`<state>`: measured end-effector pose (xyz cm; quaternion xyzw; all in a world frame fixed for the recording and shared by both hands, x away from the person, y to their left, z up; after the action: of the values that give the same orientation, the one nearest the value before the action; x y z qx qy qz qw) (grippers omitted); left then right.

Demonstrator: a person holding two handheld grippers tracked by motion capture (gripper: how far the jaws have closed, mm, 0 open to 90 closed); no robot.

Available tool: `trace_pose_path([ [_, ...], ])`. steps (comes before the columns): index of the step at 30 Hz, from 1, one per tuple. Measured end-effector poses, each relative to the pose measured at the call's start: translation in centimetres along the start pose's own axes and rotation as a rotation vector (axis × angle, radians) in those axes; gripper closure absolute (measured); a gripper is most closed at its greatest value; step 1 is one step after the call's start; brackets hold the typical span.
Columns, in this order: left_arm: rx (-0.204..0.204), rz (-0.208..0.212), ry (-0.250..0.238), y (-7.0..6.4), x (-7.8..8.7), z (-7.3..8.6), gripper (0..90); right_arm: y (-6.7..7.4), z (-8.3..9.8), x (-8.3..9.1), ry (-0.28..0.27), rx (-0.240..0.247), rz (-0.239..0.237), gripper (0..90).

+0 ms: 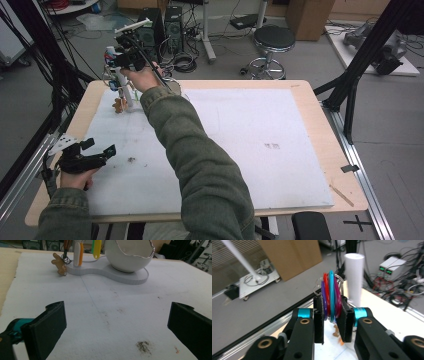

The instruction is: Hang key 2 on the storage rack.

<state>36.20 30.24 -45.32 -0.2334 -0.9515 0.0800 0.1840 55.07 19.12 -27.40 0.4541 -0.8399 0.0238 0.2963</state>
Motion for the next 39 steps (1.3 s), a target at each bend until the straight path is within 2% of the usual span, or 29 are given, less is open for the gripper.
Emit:
trace_pose_path([
  [3, -0.002, 0.0, 0.001, 0.0, 0.0, 0.0, 2.5, -0.4, -0.1, 0.7, -0.01, -0.006, 0.005, 64.7],
  [6, -0.003, -0.002, 0.004, 0.0, 0.0, 0.0, 2.4, -0.9, 0.1, 1.5, -0.002, -0.003, 0.025, 46.0],
  [8, -0.003, -0.001, 0.004, 0.0, 0.0, 0.0, 2.4, -1.3, 0.4, 2.1, -0.003, -0.001, 0.017, 37.3],
  [10, -0.004, -0.002, 0.007, 0.0, 0.0, 0.1, 2.4, -1.8, 0.7, 2.5, -0.006, 0.003, 0.03, 26.6],
  [12, -0.005, 0.001, 0.011, -0.1, 0.0, 0.1, 2.4, -2.2, 1.2, 2.9, 0.002, -0.001, 0.017, 14.5],
  [13, -0.007, 0.003, 0.013, -0.1, 0.0, 0.2, 2.4, -2.4, 1.3, 3.2, -0.013, -0.003, 0.008, 8.5],
  [15, -0.008, 0.001, 0.019, -0.1, 0.0, 0.2, 2.4, -2.9, 1.8, 3.7, -0.02, -0.029, 0.004, 0.7],
  [18, -0.01, -0.001, 0.015, -0.1, 0.1, 0.2, 2.4, -3.9, 2.5, 4.4, -0.011, -0.027, 0.06, 0.8],
  [25, -0.009, -0.001, 0.015, -0.1, 0.1, 0.2, 2.4, -5.2, 3.8, 6.1, 0.015, 0.014, 0.072, 0.8],
  [33, -0.008, 0.002, 0.015, -0.1, 0.1, 0.2, 2.5, -6.5, 4.9, 8.2, 0.03, 0.023, 0.103, 0.8],
  [39, -0.007, -0.004, 0.017, 0.0, 0.2, 0.2, 2.4, -7.6, 6.3, 9.5, 0.04, 0.007, 0.122, 0.8],
])
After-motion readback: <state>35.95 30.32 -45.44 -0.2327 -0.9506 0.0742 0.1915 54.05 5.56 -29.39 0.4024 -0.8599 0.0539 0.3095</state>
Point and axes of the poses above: each handheld gripper's, and its own axes: x roughly backward along the jaws, z roughly out of its underside, y roughly to its left, the point moved 7 cm from there along -x, roughly forward along the jaws, and after that the axes turned 3 degrees about z, right-handed, at the moved point
